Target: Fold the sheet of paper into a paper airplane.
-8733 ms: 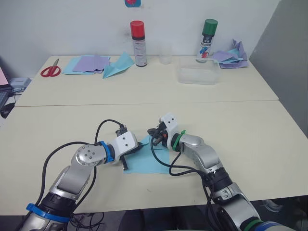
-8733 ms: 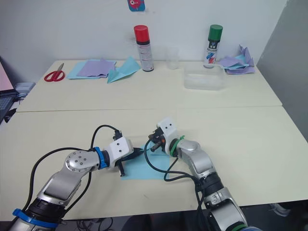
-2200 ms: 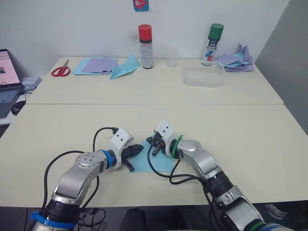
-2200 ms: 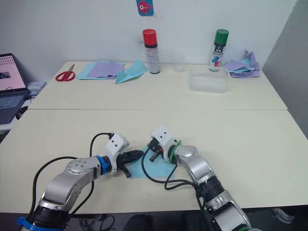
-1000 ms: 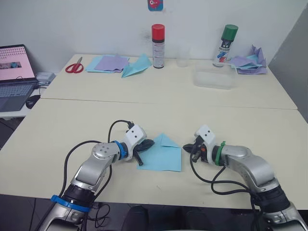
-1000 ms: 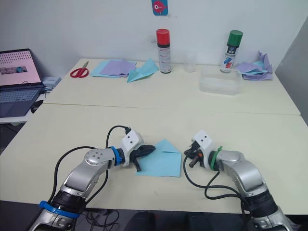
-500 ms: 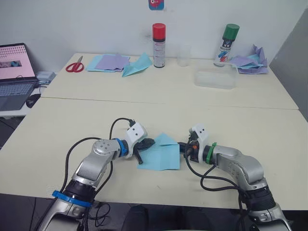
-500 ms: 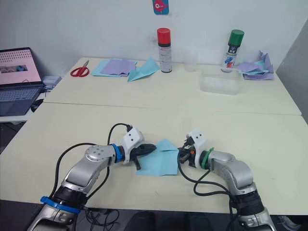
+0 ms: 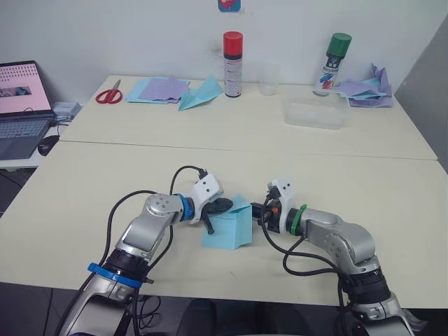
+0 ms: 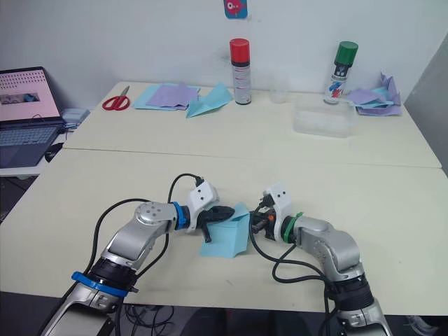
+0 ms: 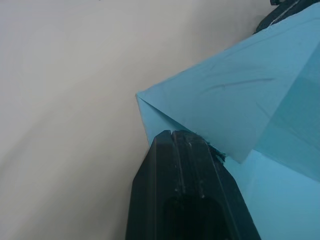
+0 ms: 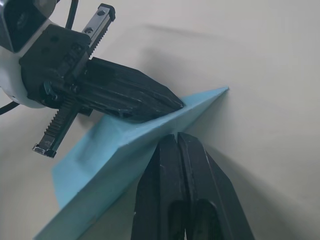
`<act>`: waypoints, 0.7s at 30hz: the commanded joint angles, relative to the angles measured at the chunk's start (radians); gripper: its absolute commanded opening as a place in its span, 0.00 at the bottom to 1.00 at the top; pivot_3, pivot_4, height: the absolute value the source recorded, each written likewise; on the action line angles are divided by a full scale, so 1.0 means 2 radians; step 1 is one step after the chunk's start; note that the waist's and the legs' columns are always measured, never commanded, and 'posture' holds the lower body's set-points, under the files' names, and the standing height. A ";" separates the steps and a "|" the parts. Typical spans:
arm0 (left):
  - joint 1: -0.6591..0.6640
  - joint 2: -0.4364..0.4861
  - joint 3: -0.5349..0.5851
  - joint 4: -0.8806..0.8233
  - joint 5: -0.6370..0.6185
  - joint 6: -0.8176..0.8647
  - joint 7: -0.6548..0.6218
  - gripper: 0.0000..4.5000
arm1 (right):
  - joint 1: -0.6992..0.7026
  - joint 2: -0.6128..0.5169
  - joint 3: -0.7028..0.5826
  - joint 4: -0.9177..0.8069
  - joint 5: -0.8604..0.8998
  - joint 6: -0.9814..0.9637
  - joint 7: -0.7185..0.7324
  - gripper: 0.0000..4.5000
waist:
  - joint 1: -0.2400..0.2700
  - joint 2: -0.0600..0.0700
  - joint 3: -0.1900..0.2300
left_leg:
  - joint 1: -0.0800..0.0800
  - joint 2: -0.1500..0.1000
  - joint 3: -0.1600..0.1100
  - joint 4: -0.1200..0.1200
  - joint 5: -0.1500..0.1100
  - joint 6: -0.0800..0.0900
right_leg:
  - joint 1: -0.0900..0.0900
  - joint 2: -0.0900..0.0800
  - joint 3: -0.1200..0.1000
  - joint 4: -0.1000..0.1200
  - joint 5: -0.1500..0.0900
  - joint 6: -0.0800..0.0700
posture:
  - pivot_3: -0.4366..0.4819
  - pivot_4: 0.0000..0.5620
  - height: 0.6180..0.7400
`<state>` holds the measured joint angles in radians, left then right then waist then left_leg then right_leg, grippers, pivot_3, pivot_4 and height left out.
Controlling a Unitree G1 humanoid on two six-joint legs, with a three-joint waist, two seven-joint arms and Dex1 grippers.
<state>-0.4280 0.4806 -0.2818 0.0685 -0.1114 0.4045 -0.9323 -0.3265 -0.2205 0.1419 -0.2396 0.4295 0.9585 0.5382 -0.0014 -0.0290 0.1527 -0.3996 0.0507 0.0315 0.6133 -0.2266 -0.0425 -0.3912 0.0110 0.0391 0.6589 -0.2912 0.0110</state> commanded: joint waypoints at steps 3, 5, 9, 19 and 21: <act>0.013 -0.013 -0.035 -0.008 -0.004 0.005 -0.032 0.00 | -0.007 0.004 0.000 -0.023 0.013 0.001 -0.005 0.00 | 0.000 0.000 0.000 | 0.000 -0.001 0.000 0.000 0.000 0.000 | 0.000 -0.001 0.000 0.000 0.000 0.000 | 0.48 0.27 1.00; 0.013 -0.014 -0.033 -0.006 -0.002 0.006 -0.031 0.00 | -0.009 0.005 0.000 -0.022 0.013 0.002 -0.005 0.00 | 0.000 0.000 0.000 | 0.000 -0.001 0.000 0.000 0.000 0.000 | 0.000 -0.001 0.000 0.000 0.000 0.001 | 0.48 0.27 1.00; 0.014 -0.001 -0.034 0.017 0.025 -0.002 -0.016 0.00 | -0.013 0.008 0.000 -0.025 0.020 0.002 -0.001 0.00 | 0.000 0.000 0.000 | 0.000 -0.001 0.000 0.000 0.000 0.000 | 0.000 -0.001 0.000 0.000 -0.001 0.001 | 0.48 0.27 1.00; 0.053 0.059 0.017 -0.036 0.005 0.058 -0.004 0.00 | -0.030 0.036 0.040 0.015 0.004 -0.027 -0.005 0.00 | -0.023 -0.001 0.000 | 0.001 0.000 0.000 0.000 0.000 0.000 | 0.000 -0.001 0.000 0.002 -0.001 0.001 | 0.48 0.27 1.00; 0.071 0.071 0.032 -0.057 -0.005 0.077 0.000 0.00 | -0.034 0.041 0.048 0.026 -0.001 -0.036 -0.005 0.00 | -0.028 -0.001 0.000 | 0.002 0.001 0.000 0.000 0.000 0.000 | 0.000 -0.001 0.001 0.002 -0.001 0.001 | 0.48 0.27 1.00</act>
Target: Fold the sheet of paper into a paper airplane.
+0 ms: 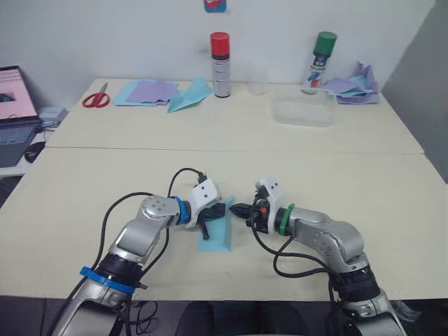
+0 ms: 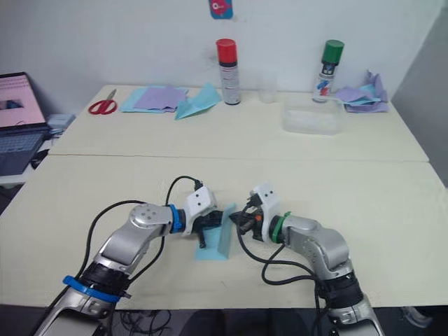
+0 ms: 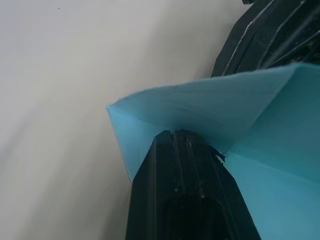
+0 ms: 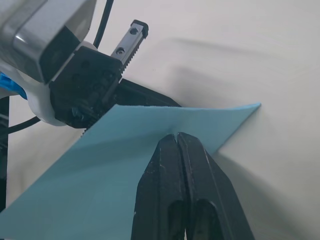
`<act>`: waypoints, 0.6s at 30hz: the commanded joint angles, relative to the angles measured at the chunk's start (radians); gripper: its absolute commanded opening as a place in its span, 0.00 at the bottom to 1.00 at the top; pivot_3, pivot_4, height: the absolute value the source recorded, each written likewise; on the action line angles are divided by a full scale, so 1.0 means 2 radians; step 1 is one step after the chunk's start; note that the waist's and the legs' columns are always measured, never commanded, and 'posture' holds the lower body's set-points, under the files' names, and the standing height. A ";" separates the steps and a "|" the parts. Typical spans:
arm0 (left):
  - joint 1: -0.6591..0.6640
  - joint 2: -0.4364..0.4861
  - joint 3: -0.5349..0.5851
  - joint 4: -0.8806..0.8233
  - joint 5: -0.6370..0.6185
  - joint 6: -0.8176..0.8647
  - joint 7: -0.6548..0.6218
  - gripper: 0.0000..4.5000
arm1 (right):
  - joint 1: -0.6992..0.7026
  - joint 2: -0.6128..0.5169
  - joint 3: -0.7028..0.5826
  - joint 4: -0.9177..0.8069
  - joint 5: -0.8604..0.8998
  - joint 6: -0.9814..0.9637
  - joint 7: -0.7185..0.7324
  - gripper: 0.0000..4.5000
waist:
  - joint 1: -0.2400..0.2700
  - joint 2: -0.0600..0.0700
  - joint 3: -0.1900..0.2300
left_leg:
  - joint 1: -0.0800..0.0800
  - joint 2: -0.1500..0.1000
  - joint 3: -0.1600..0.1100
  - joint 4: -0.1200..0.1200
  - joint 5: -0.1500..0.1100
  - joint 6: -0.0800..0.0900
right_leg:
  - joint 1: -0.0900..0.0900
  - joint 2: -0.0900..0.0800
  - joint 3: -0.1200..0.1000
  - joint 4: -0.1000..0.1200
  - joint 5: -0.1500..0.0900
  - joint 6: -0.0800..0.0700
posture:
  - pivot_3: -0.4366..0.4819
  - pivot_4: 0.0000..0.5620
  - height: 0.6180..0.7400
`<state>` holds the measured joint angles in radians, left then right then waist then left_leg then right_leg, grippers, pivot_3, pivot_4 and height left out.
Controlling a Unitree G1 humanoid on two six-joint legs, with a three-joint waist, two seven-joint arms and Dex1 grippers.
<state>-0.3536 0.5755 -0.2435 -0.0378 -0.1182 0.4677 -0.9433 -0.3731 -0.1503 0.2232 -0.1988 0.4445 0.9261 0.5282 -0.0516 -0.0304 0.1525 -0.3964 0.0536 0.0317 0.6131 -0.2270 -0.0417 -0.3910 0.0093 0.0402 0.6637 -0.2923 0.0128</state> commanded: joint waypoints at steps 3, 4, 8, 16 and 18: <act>0.057 0.041 0.031 -0.020 -0.010 0.058 0.011 0.00 | -0.015 0.012 0.020 0.021 -0.017 -0.033 0.001 0.00 | -0.003 0.000 0.000 | 0.000 0.003 0.000 0.000 0.000 0.000 | 0.000 0.002 0.000 0.000 0.000 0.000 | 0.48 0.27 1.00; 0.062 0.044 0.037 -0.025 -0.015 0.063 0.013 0.00 | -0.016 0.013 0.024 0.026 -0.020 -0.037 0.003 0.00 | -0.003 0.000 0.000 | 0.000 0.004 0.000 0.000 0.000 0.000 | -0.001 0.003 0.000 0.000 0.000 0.000 | 0.48 0.27 1.00; 0.070 0.054 0.047 -0.035 -0.023 0.069 0.014 0.00 | -0.019 0.018 0.037 0.044 -0.028 -0.053 0.009 0.00 | -0.003 0.000 0.000 | 0.000 0.005 0.000 0.000 0.000 0.000 | -0.002 0.004 0.000 0.002 0.000 -0.001 | 0.48 0.27 1.00; 0.079 0.046 0.040 -0.040 -0.035 0.066 0.019 0.00 | -0.035 0.031 0.057 0.085 -0.049 -0.087 0.022 0.00 | -0.004 0.000 0.000 | 0.001 0.004 0.001 0.000 0.000 0.000 | -0.003 0.004 0.001 0.003 0.000 -0.001 | 0.48 0.27 1.00; 0.083 0.049 0.039 -0.041 -0.034 0.064 0.020 0.00 | -0.039 0.034 0.062 0.096 -0.058 -0.096 0.023 0.00 | -0.003 0.000 0.000 | 0.001 0.004 0.002 0.000 0.000 0.000 | -0.003 0.004 0.001 0.005 0.000 -0.001 | 0.48 0.27 1.00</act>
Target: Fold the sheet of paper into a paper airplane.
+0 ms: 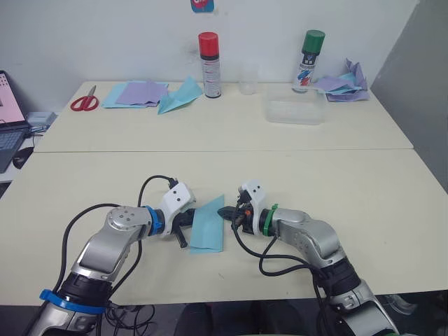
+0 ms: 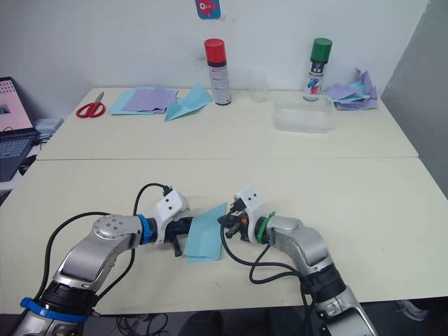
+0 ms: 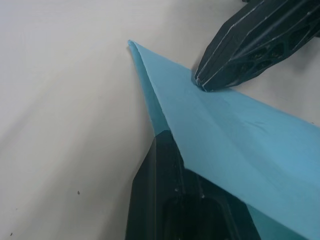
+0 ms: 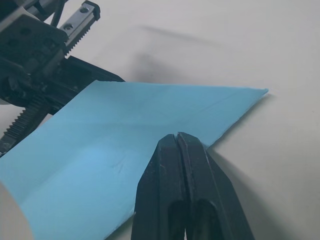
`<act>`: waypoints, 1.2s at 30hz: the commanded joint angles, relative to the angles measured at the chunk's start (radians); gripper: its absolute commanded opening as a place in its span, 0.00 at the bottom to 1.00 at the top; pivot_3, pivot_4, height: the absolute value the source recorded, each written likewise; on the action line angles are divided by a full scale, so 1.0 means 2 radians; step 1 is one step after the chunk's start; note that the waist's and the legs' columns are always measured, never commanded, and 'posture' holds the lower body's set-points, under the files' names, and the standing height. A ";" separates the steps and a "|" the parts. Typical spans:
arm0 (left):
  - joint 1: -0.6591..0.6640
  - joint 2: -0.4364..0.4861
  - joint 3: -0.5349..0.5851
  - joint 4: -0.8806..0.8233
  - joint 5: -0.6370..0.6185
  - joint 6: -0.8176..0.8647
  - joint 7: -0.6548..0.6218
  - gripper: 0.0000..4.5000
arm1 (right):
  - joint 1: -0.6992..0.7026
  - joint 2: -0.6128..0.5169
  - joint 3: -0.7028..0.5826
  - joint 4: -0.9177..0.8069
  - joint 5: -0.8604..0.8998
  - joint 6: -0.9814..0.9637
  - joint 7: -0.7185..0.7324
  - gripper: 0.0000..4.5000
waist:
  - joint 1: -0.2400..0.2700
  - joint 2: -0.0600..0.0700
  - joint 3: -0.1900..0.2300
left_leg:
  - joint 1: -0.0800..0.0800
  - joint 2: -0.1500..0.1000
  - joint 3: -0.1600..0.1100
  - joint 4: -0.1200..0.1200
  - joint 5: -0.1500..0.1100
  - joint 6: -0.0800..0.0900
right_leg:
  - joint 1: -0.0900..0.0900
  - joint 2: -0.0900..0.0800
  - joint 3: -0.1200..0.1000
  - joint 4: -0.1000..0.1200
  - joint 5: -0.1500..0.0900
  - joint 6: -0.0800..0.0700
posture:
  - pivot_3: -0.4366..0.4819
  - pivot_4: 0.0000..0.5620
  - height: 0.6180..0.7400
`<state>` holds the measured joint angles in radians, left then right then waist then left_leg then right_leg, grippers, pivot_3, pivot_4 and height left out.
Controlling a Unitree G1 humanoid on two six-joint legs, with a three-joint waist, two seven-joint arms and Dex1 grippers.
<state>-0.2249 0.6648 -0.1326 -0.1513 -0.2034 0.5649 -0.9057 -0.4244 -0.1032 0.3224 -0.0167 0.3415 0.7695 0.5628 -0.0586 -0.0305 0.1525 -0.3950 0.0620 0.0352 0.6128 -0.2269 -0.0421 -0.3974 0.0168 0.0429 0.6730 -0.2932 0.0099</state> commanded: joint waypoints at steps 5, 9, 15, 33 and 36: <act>0.033 0.025 -0.001 0.009 0.007 0.017 -0.001 0.00 | -0.018 0.007 0.028 0.025 -0.031 -0.035 0.010 0.00 | 0.000 0.000 0.000 | 0.000 0.000 0.000 0.000 0.000 0.000 | -0.003 0.000 0.000 0.004 -0.001 -0.001 | 0.48 0.27 1.00; 0.042 0.050 0.022 0.009 0.002 0.013 -0.005 0.00 | -0.021 -0.002 0.042 0.033 -0.047 -0.035 0.015 0.00 | -0.002 0.000 0.000 | -0.001 0.001 0.000 0.000 0.000 0.000 | -0.003 0.001 0.000 0.004 -0.001 -0.002 | 0.48 0.27 1.00; 0.018 0.067 0.079 0.037 -0.012 -0.020 0.007 0.00 | -0.023 -0.008 0.049 0.039 -0.060 -0.028 0.018 0.00 | -0.002 0.000 0.000 | -0.001 0.000 0.000 0.000 0.000 0.000 | -0.003 0.001 0.000 0.004 -0.001 -0.002 | 0.48 0.27 1.00; 0.063 0.020 -0.008 -0.007 -0.001 -0.047 -0.001 0.00 | -0.027 -0.003 0.034 0.033 -0.060 -0.011 0.022 0.00 | 0.001 -0.002 -0.001 | -0.002 0.000 0.000 0.001 0.000 0.000 | -0.004 0.000 0.000 0.004 -0.001 -0.002 | 0.48 0.27 1.00; 0.075 0.024 -0.017 0.015 0.011 -0.052 0.002 0.00 | -0.028 -0.004 0.027 0.022 -0.055 0.000 0.023 0.00 | 0.001 -0.003 -0.001 | -0.001 0.000 0.000 0.001 0.000 0.000 | -0.003 0.000 0.000 0.004 -0.001 -0.002 | 0.48 0.27 1.00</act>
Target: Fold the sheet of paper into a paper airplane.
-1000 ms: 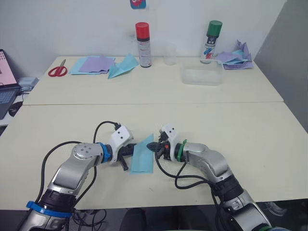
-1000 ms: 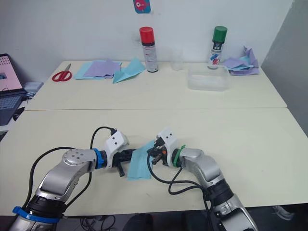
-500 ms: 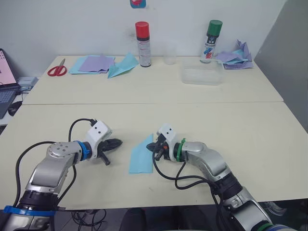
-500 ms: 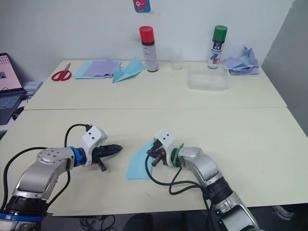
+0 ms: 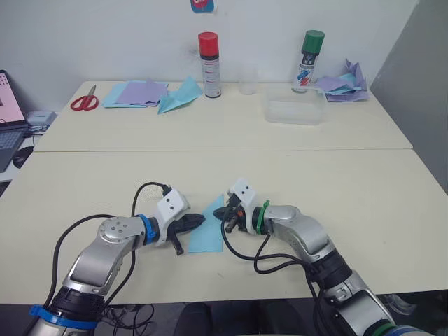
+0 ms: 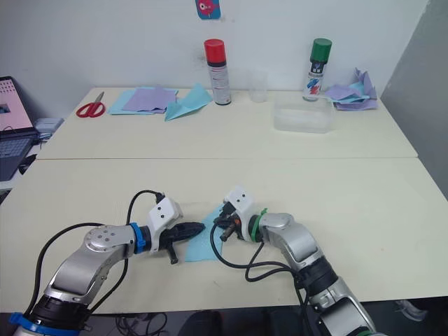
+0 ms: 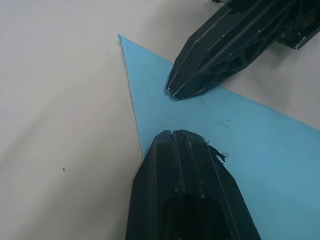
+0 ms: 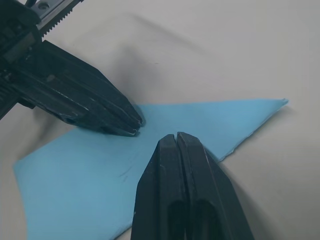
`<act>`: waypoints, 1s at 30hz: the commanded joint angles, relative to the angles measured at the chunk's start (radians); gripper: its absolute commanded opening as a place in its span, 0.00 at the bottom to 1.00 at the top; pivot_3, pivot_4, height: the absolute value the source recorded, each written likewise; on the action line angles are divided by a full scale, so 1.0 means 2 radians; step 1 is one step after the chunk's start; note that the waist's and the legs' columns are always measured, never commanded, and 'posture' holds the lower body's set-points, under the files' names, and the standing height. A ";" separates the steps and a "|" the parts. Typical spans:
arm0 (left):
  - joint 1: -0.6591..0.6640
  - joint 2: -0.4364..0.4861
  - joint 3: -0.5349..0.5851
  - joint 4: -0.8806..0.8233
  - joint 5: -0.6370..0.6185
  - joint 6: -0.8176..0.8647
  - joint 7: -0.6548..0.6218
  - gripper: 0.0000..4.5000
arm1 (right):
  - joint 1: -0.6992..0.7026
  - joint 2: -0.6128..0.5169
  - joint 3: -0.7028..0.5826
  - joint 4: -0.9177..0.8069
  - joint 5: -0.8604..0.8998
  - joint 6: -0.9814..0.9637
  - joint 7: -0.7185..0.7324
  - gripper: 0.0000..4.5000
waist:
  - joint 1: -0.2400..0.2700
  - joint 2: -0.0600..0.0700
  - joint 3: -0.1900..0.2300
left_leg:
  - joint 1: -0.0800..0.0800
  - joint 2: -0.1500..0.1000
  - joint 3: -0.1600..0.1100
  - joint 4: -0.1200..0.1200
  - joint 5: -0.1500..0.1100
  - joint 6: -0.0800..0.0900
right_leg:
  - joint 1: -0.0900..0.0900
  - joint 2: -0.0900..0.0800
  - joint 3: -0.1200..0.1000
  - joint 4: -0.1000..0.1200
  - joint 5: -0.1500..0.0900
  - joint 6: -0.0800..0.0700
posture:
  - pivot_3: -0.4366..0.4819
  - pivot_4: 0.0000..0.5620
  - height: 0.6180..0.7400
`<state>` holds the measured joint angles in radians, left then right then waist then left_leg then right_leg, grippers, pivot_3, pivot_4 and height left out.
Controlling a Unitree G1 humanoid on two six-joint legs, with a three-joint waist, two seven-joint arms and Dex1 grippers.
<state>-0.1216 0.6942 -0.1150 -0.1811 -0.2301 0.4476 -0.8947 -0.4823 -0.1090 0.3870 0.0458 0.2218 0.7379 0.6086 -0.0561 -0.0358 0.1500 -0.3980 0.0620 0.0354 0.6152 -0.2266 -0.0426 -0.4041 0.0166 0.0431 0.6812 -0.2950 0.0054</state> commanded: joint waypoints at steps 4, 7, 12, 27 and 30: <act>0.022 0.004 -0.032 0.044 0.027 -0.007 -0.005 0.00 | 0.007 -0.002 -0.010 -0.027 0.019 0.021 0.013 0.00 | 0.001 0.000 -0.001 | 0.000 0.000 0.000 0.000 0.000 0.000 | 0.000 0.000 0.000 0.000 0.000 0.000 | 0.48 0.27 1.00; 0.014 0.000 -0.036 0.054 0.028 -0.013 -0.004 0.00 | 0.006 -0.009 -0.010 -0.034 0.020 -0.020 0.034 0.00 | 0.001 0.000 -0.001 | 0.000 0.000 0.000 0.000 0.000 0.000 | 0.000 0.000 0.000 0.000 0.000 0.000 | 0.48 0.27 1.00; 0.006 -0.002 -0.040 0.064 0.030 -0.022 -0.008 0.00 | -0.024 -0.006 -0.033 0.007 0.000 -0.111 0.021 0.00 | 0.002 0.001 -0.001 | 0.000 0.000 0.000 0.001 0.000 0.000 | 0.001 0.000 0.000 0.000 0.000 0.000 | 0.48 0.27 1.00; 0.005 0.000 -0.043 0.064 0.032 -0.021 -0.005 0.00 | -0.043 0.007 -0.023 0.148 -0.059 -0.106 -0.007 0.00 | 0.003 0.002 -0.002 | 0.001 0.000 0.000 0.004 0.000 0.000 | 0.003 0.000 0.000 0.000 0.001 0.000 | 0.48 0.27 1.00; 0.005 0.000 -0.042 0.064 0.033 -0.020 -0.005 0.00 | -0.056 0.019 -0.053 0.179 -0.058 -0.100 -0.040 0.00 | 0.001 0.002 -0.001 | 0.007 0.000 0.000 0.004 0.000 0.000 | 0.008 0.000 0.000 0.000 0.000 0.000 | 0.48 0.27 1.00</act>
<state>-0.1506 0.6859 -0.1526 -0.0946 -0.1999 0.3670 -0.8977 -0.5846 -0.0588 0.3298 0.3384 0.1310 0.5043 0.6025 -0.0548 -0.0324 0.1473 -0.3819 0.0624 0.0351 0.6228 -0.2269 -0.0425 -0.3862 0.0163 0.0430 0.6817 -0.2939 0.0044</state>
